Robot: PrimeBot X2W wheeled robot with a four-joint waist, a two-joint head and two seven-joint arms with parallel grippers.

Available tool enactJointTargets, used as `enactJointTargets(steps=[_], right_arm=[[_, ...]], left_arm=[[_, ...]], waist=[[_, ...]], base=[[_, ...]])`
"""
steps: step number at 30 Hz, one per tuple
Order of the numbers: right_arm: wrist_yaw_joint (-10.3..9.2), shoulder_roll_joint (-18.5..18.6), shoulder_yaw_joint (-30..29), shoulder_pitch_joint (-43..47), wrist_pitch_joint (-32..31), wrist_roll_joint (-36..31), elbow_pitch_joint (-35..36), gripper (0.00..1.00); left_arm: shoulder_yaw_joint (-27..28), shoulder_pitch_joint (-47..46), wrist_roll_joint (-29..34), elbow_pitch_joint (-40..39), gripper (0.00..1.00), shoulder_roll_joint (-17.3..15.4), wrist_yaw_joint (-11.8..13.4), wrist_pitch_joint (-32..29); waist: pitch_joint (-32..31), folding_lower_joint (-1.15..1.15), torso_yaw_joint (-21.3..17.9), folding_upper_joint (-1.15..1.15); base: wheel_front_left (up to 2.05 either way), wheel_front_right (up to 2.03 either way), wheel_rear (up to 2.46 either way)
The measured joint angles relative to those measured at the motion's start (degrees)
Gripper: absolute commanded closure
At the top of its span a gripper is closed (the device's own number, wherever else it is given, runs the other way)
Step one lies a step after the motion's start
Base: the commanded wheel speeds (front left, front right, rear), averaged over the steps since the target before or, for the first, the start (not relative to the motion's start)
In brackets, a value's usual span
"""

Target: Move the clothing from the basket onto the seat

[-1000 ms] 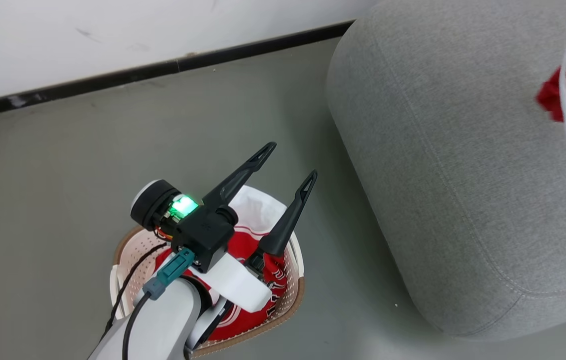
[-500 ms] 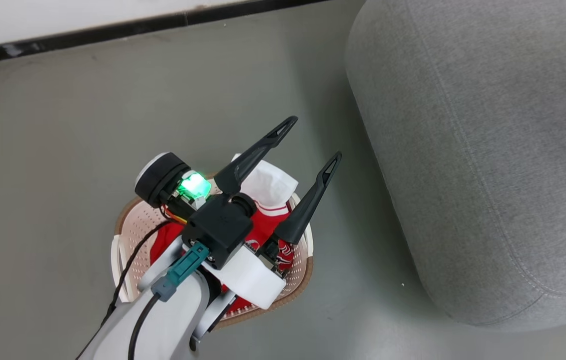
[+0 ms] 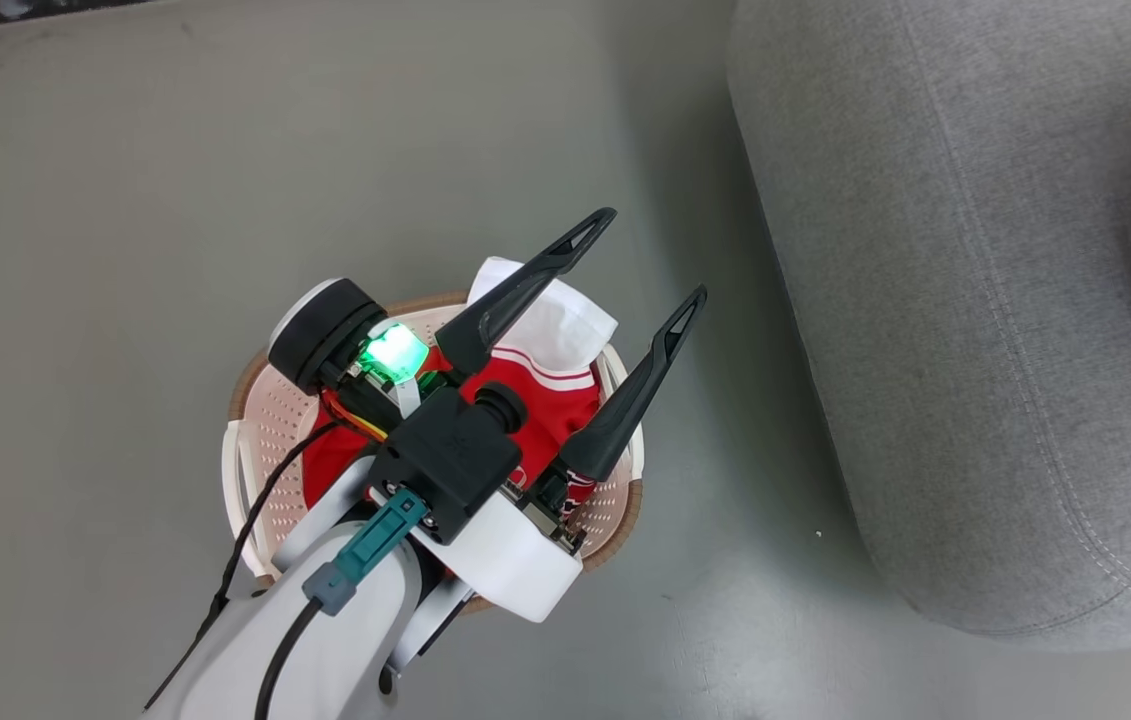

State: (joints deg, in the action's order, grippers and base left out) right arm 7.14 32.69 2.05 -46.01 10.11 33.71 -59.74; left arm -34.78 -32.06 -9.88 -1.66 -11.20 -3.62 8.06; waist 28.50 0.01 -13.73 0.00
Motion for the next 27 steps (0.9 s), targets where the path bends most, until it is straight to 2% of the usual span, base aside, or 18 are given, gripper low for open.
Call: enactJointTargets(steps=[10,11,13,14,15,16,27], right_arm=[[0.00,-1.66,-2.16,-0.02,1.58,-1.00,-4.32,1.00],[0.00,-1.77,-2.14,-0.05,1.77,-1.08,-4.72,0.89],[0.00,-2.32,-2.16,-0.05,1.82,-1.11,-5.44,0.56],[0.00,-2.56,-2.16,-0.05,1.83,-1.11,-5.66,0.36],[0.00,-2.78,-2.19,-0.05,1.87,-1.11,-5.81,0.09],[0.00,-2.98,-2.27,-0.05,2.12,-1.11,-5.89,0.00],[0.00,-4.21,-2.55,0.18,3.33,-1.08,-5.38,0.00]], left_arm=[[-0.02,-0.22,0.05,-0.12,0.00,-0.35,-0.01,-0.03],[0.01,-0.30,0.05,-0.08,0.00,-0.37,-0.01,0.03],[0.07,-0.46,0.04,0.13,0.00,-0.45,-0.01,0.12],[0.09,-0.59,0.03,0.30,0.00,-0.44,-0.01,0.37],[0.14,-0.63,0.03,0.44,0.00,-0.38,-0.01,0.57],[0.16,-0.64,0.03,0.64,0.00,-0.36,-0.01,0.63],[0.89,-0.64,-0.56,3.44,0.00,-0.53,0.00,2.07]], waist=[[1.92,0.00,1.01,0.00],[1.99,0.00,1.02,0.00],[2.01,0.00,0.94,0.00],[2.00,0.00,0.88,0.00],[1.98,0.00,0.80,0.00],[1.95,0.00,0.72,0.00],[0.90,0.00,-0.54,0.00]], base=[[0.00,0.00,0.00],[0.00,0.00,0.00],[0.00,0.00,0.00],[0.00,0.00,0.00],[0.00,0.00,0.00],[0.00,0.00,0.00],[0.00,0.00,0.00]])
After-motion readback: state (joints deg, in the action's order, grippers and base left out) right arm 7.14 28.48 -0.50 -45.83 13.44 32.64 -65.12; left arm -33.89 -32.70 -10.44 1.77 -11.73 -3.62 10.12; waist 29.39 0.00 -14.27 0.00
